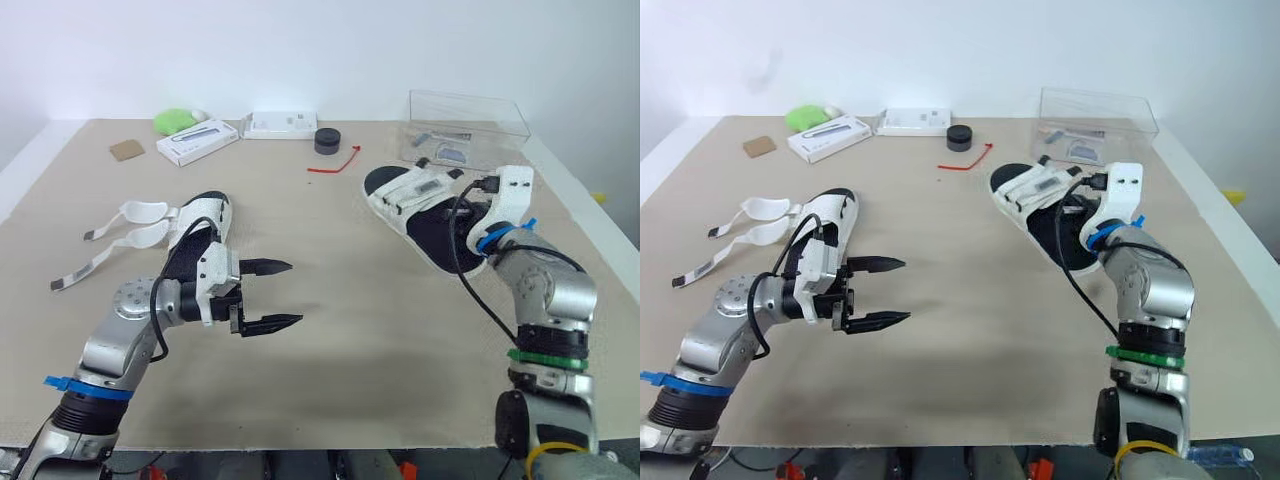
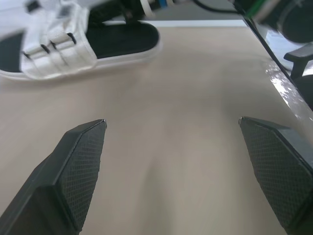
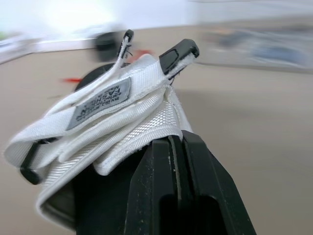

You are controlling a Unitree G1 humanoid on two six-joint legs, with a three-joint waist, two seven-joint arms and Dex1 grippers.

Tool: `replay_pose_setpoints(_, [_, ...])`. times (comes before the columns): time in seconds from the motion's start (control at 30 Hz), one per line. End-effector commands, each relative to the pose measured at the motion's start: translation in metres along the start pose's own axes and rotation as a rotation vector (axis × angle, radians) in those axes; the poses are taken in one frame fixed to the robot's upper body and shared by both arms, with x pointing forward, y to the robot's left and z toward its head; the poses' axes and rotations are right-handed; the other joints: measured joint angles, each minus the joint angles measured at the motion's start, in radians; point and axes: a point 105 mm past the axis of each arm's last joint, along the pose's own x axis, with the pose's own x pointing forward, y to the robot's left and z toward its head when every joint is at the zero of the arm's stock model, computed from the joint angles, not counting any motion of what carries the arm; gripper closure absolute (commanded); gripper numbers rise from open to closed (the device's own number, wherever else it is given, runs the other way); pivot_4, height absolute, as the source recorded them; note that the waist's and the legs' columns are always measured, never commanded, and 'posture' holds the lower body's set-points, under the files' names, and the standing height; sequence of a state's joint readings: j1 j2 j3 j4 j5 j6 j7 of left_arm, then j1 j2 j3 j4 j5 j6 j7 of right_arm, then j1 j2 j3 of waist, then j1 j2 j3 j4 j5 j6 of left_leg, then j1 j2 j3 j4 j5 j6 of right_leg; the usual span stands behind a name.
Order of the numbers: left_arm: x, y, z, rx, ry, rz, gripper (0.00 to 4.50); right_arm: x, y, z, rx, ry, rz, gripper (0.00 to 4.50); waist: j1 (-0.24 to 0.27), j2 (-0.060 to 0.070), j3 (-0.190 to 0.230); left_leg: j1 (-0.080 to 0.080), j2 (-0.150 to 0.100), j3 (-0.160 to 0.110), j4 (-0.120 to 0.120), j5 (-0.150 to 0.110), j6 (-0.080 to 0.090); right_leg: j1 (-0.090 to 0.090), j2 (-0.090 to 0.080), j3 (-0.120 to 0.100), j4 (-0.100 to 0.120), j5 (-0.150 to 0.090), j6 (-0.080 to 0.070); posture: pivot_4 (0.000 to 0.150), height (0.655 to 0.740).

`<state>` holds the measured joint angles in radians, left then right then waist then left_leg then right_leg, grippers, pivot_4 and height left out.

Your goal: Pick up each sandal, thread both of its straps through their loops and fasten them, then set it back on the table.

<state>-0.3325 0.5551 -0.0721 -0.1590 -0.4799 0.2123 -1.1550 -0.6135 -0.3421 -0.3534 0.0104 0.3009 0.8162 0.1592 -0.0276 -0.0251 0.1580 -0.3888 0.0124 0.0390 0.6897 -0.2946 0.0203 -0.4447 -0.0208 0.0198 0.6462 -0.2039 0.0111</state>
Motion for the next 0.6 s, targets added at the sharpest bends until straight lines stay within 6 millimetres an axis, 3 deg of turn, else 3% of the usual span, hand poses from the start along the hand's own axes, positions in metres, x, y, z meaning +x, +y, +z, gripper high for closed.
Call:
replay_pose_setpoints(0.03, [0.001,0.001,0.005,0.034,-0.014,0.005,0.0,-0.018,0.002,0.013,0.092,-0.045,-0.142,4.41,0.0,0.0,0.0,0.0,0.0,0.0,0.0,0.0,0.0,0.0,0.0,0.0,0.0,0.0,0.0,0.15,0.74])
replay_pose_setpoints(0.27, [0.004,0.0,0.001,0.026,-0.011,-0.001,0.0,-0.028,0.008,-0.018,0.347,0.072,-0.34,4.41,0.001,0.001,0.0,0.001,0.0,-0.001,0.001,0.002,-0.003,0.0,0.003,0.0,0.002,0.0,0.0,0.15,0.74])
replay_pose_setpoints(0.37, [0.005,-0.001,0.001,0.026,-0.015,-0.001,0.0,-0.03,0.004,-0.019,0.346,0.069,-0.391,4.41,0.001,0.001,0.0,0.001,-0.001,-0.001,0.001,0.002,-0.003,0.001,0.004,0.0,0.002,0.0,0.0,0.15,0.74])
replay_pose_setpoints(0.6, [0.006,-0.001,0.001,0.029,-0.017,0.005,0.0,-0.022,0.011,-0.02,0.259,0.052,-0.331,4.41,0.0,0.001,0.0,0.0,-0.001,-0.001,0.0,0.002,-0.003,0.001,0.004,0.0,0.001,0.0,0.0,0.15,0.74])
